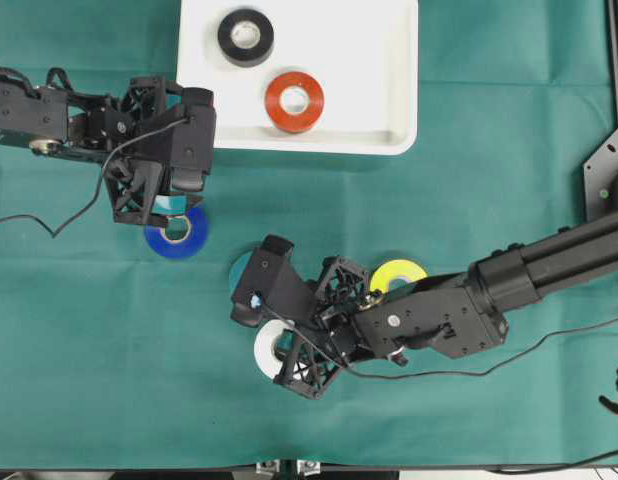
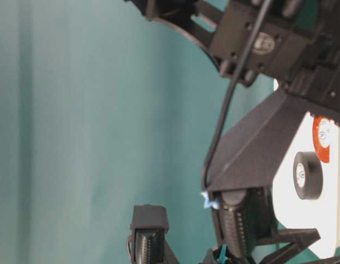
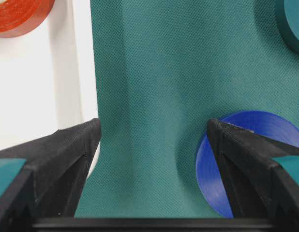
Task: Put the tape alternately from left to right into the white case.
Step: 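Close the right gripper on the white tape roll's rim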
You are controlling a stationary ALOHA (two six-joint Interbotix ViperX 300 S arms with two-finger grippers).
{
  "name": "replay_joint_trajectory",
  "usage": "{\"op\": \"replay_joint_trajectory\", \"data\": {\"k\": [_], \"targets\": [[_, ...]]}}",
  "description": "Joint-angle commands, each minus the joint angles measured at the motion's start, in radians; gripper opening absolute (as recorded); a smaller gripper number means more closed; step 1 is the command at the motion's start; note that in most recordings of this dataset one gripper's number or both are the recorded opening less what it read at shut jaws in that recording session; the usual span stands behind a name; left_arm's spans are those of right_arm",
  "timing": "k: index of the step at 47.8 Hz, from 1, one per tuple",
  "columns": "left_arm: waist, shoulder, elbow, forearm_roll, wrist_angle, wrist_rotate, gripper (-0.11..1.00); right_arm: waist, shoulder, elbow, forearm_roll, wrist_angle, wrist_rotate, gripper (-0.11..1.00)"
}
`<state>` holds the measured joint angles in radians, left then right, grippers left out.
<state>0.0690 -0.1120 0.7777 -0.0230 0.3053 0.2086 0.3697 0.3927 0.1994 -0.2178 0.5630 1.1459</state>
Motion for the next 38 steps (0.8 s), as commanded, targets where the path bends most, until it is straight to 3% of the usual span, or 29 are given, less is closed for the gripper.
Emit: {"op": "replay_joint_trajectory", "data": {"k": [1,20,38], "targets": [[-0.003,-0.012,-0.008,-0.002,-0.005,-0.002,0.68,0.003,-0.044,-0.014,-0.002,-0.002,-0.002,0.29],[-0.003,-0.012,-0.006,0.000,-0.003,-0.003,0.68,0.002,-0.129,0.046,-0.006,-0.002,-0.003,0.29],[-0.003,-0.018,0.000,-0.002,0.000,-0.006,0.68,0.000,-0.216,0.051,-0.067,0.074,-0.002,0.29]]}}
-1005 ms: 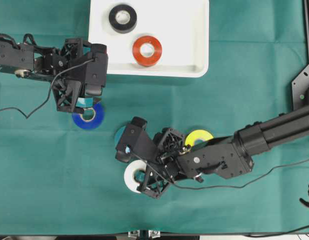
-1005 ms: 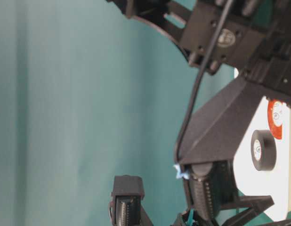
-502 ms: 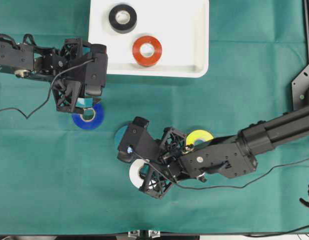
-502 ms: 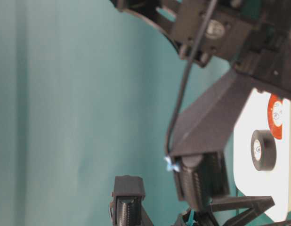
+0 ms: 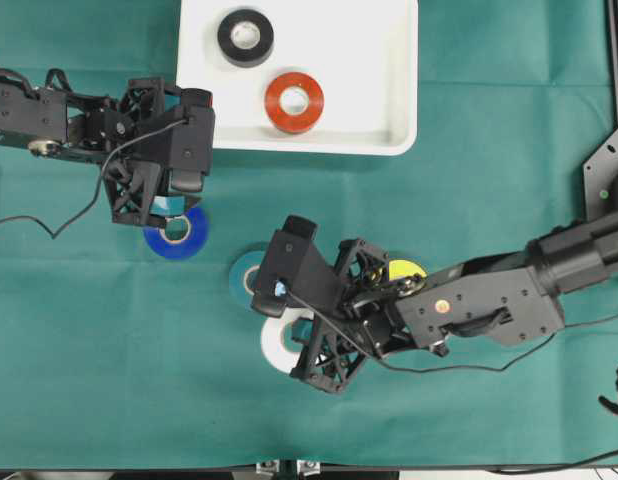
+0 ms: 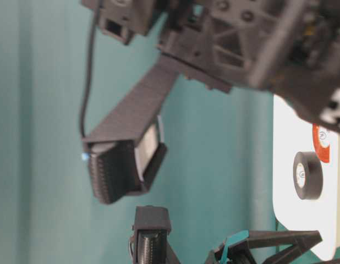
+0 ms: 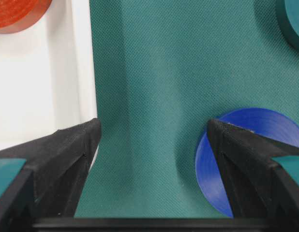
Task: Put the tape alternately from left to right into the white case.
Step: 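Close the right gripper on the white tape roll's rim, then carry the white roll into the tray beside the orange roll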
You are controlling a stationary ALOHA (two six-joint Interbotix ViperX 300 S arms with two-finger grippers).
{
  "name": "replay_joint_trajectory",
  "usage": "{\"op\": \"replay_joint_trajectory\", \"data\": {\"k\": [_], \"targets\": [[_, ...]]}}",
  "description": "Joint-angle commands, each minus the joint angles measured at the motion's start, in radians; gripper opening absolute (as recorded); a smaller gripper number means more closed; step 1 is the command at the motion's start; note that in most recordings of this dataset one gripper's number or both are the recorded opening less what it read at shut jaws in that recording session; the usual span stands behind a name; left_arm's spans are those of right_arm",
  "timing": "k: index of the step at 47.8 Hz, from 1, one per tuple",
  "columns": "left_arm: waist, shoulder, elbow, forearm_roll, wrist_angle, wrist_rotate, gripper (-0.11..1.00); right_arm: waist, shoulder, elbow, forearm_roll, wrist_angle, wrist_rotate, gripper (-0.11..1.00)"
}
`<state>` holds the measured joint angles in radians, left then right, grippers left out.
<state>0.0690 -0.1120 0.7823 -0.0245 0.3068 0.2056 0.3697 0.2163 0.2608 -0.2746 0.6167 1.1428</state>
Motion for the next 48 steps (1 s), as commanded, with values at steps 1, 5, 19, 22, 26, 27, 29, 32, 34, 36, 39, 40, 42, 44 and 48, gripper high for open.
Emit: {"op": "replay_joint_trajectory", "data": {"k": [1,5,19,22,26,27,29,32,34,36,39,40,42,44,48], "targets": [[-0.003,-0.018,-0.005,0.000,-0.002,-0.002,0.68,0.000,-0.038,-0.011,-0.012,0.028,0.002,0.29],[-0.003,-0.020,-0.002,0.000,-0.002,-0.003,0.68,-0.005,-0.040,-0.011,-0.014,0.049,0.002,0.29],[-0.003,-0.020,0.003,0.000,0.000,-0.003,0.68,-0.038,-0.055,0.002,-0.089,0.123,0.000,0.29],[-0.003,-0.020,0.003,0.000,0.000,-0.003,0.68,-0.052,-0.069,0.012,-0.114,0.141,0.000,0.29],[-0.003,-0.020,0.005,0.000,0.000,-0.003,0.68,-0.071,-0.092,0.035,-0.147,0.156,0.000,0.29],[-0.003,-0.021,0.006,0.000,0.000,-0.003,0.68,-0.075,-0.098,0.041,-0.153,0.158,0.000,0.29],[-0.003,-0.021,0.008,0.000,0.000,-0.003,0.68,-0.084,-0.109,0.055,-0.160,0.160,0.000,0.29],[-0.003,-0.023,0.012,-0.002,0.000,-0.003,0.68,-0.101,-0.126,0.075,-0.164,0.160,0.000,0.29],[-0.003,-0.025,0.014,0.000,0.000,-0.003,0.68,-0.115,-0.138,0.091,-0.166,0.160,0.000,0.29],[-0.003,-0.026,0.015,-0.002,0.000,-0.003,0.68,-0.126,-0.150,0.103,-0.170,0.156,0.000,0.29],[-0.003,-0.026,0.015,-0.002,0.000,-0.003,0.68,-0.146,-0.166,0.123,-0.172,0.155,-0.002,0.29],[-0.003,-0.026,0.015,-0.002,0.000,-0.003,0.68,-0.156,-0.173,0.132,-0.173,0.155,-0.002,0.29],[-0.003,-0.026,0.015,-0.002,0.000,-0.003,0.68,-0.172,-0.183,0.146,-0.178,0.155,-0.002,0.29],[-0.003,-0.026,0.015,0.000,0.000,-0.003,0.68,-0.187,-0.190,0.161,-0.183,0.155,-0.005,0.29],[-0.003,-0.026,0.015,-0.002,-0.002,-0.003,0.68,-0.221,-0.207,0.190,-0.195,0.152,-0.015,0.29]]}}
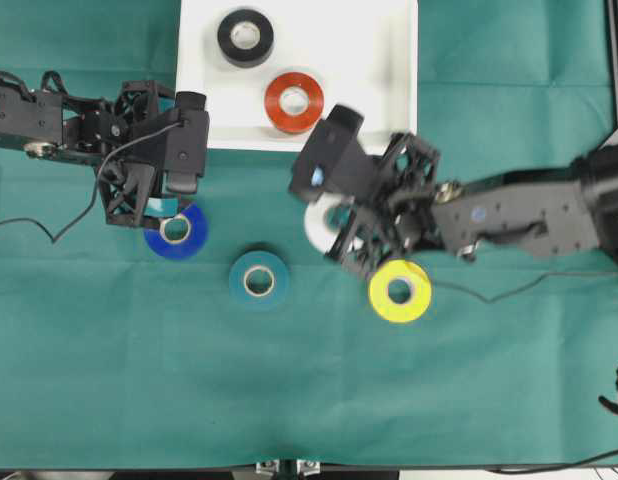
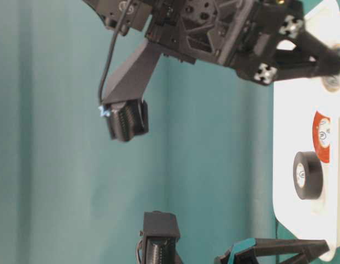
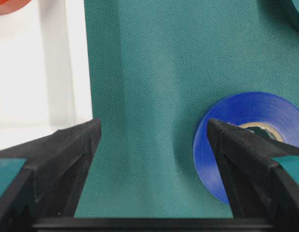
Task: Put the tape alternately from left to right into the white case.
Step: 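Carry the white roll into the tray beside the orange roll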
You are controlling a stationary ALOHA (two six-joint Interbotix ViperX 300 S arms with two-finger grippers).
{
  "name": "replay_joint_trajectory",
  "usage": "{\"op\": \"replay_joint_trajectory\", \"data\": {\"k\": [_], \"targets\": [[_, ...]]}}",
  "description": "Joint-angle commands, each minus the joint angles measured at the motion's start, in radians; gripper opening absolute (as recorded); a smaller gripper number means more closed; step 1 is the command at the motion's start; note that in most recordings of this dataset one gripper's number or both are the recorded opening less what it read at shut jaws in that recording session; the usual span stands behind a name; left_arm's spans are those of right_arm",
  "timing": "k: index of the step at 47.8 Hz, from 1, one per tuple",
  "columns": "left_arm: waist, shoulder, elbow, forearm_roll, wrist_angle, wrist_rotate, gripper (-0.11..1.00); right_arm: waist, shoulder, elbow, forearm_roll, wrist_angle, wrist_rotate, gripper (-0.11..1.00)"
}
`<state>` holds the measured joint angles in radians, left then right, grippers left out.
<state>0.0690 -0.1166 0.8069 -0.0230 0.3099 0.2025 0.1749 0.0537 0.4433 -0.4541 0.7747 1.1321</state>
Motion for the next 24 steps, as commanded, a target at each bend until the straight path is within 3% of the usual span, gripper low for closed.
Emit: {"op": "replay_joint_trajectory", "data": {"k": [1,24], "targets": [[-0.003,-0.021,-0.009,-0.002,-0.005,0.000,0.68,-0.035,-0.048,0.014,-0.017,-0.006,-0.009,0.29],[-0.003,-0.021,-0.008,-0.003,-0.006,-0.002,0.68,-0.252,-0.061,0.060,-0.052,-0.071,-0.140,0.29]]}}
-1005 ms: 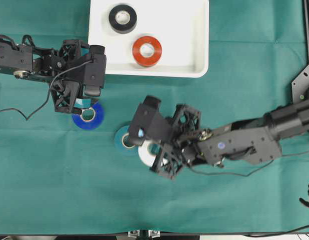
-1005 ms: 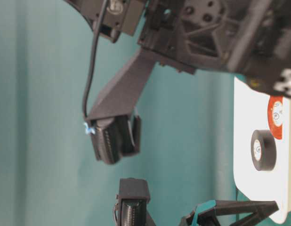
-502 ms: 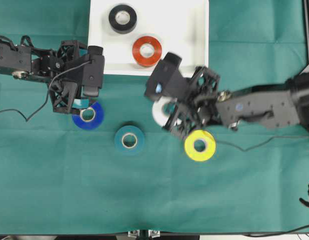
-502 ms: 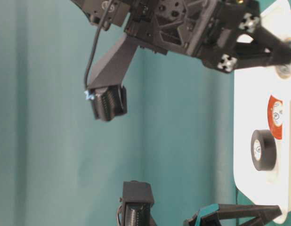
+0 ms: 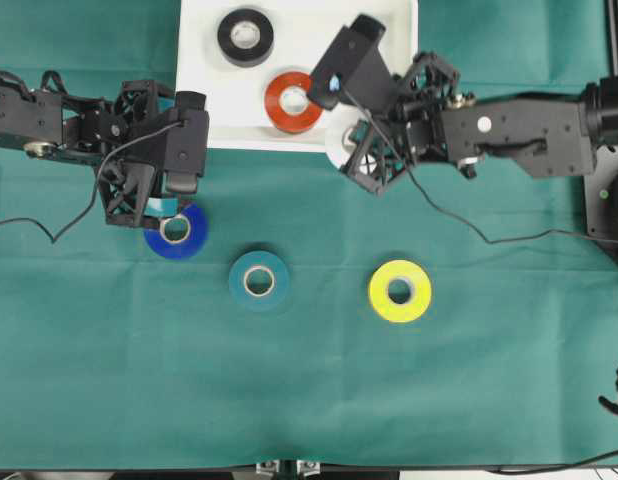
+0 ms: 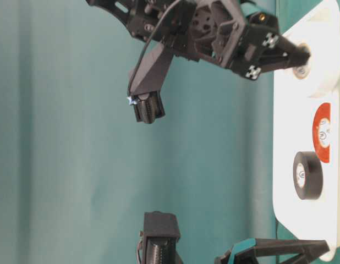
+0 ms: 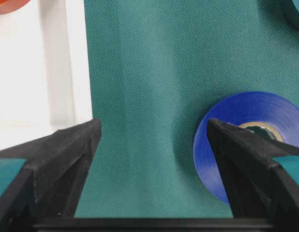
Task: Put the tape alternately from left to right into the white case.
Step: 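Carry the white roll into the tray beside the orange roll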
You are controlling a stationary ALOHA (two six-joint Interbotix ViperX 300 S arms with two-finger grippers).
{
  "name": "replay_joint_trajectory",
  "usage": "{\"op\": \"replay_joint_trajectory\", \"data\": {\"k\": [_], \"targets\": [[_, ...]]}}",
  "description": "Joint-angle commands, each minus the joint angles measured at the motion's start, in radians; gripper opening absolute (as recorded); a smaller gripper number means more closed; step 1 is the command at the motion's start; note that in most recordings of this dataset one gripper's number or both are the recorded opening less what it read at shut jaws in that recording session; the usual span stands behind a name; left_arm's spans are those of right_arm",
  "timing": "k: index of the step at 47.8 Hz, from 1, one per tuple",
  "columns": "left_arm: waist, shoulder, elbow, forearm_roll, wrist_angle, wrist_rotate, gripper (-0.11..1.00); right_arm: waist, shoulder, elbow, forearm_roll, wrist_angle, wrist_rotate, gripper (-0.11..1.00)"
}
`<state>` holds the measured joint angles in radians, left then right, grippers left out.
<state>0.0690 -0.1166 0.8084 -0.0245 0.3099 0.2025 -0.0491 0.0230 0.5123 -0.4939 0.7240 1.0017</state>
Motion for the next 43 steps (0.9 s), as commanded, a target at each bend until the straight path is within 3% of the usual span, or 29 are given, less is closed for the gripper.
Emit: {"op": "replay_joint_trajectory", "data": {"k": [1,18,43], "targets": [[-0.003,-0.021,-0.009,-0.002,-0.006,-0.002,0.68,-0.037,-0.031,-0.008,-0.012,-0.025,-0.012,0.29],[-0.003,-0.021,-0.009,-0.002,-0.008,-0.002,0.68,-0.155,-0.031,0.043,-0.040,-0.130,-0.026,0.29],[-0.003,-0.021,-0.009,-0.002,-0.009,-0.002,0.68,-0.166,-0.009,0.077,-0.035,-0.209,-0.025,0.29]]}}
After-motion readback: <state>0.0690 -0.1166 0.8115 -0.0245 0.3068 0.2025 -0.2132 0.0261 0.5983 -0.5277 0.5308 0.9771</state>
